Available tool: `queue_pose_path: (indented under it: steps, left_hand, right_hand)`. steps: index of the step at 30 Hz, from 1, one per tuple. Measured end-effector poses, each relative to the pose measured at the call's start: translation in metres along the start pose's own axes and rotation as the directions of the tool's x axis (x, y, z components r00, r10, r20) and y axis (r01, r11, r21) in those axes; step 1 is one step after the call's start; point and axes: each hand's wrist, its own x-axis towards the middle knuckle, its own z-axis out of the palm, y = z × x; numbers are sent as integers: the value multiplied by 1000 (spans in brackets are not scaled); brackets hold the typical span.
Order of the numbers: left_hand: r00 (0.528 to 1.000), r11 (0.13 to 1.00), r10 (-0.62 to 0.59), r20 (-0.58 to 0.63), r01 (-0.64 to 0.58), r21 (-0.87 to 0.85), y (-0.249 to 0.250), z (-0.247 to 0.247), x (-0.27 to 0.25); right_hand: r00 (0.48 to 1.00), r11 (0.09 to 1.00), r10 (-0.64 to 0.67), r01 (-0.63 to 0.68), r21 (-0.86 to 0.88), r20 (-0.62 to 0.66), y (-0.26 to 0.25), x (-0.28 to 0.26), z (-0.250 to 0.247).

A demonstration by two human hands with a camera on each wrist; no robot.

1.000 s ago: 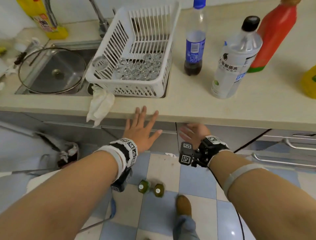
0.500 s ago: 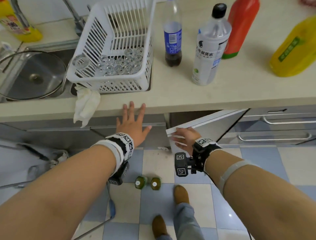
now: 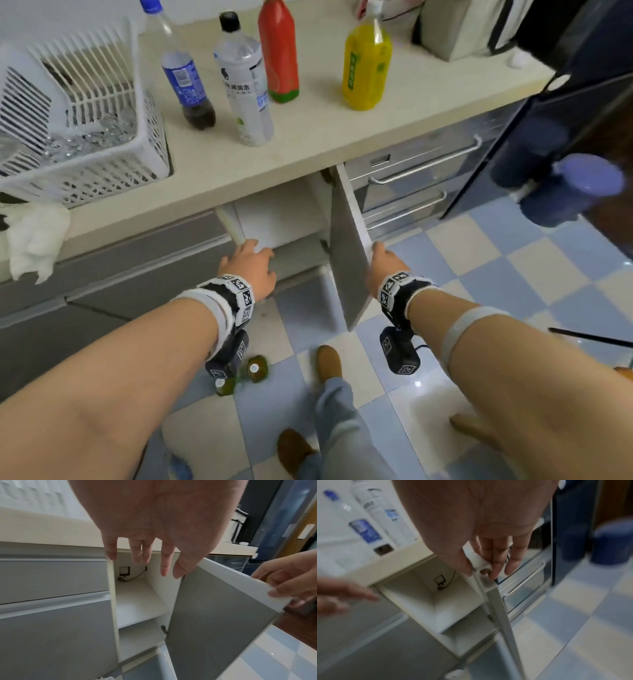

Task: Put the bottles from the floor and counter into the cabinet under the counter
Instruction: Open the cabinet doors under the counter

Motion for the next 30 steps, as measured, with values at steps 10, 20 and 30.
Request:
queue_pose_path:
  steps: [10,20,30]
  left_hand:
    - [1000,999,9,29,-10,44,59,3,1]
    - [985,985,-160,65,164,-56,58,-4,0]
    - [960,958,-256,111,267,-103,22,7,-15]
  right_hand:
    - [987,871,-112,41,-490,-116,79,14,-11]
    - [1000,742,19,-8,-670,10,52,29,-33]
    - [986,726,167,-115,-678,12,37,44,-52]
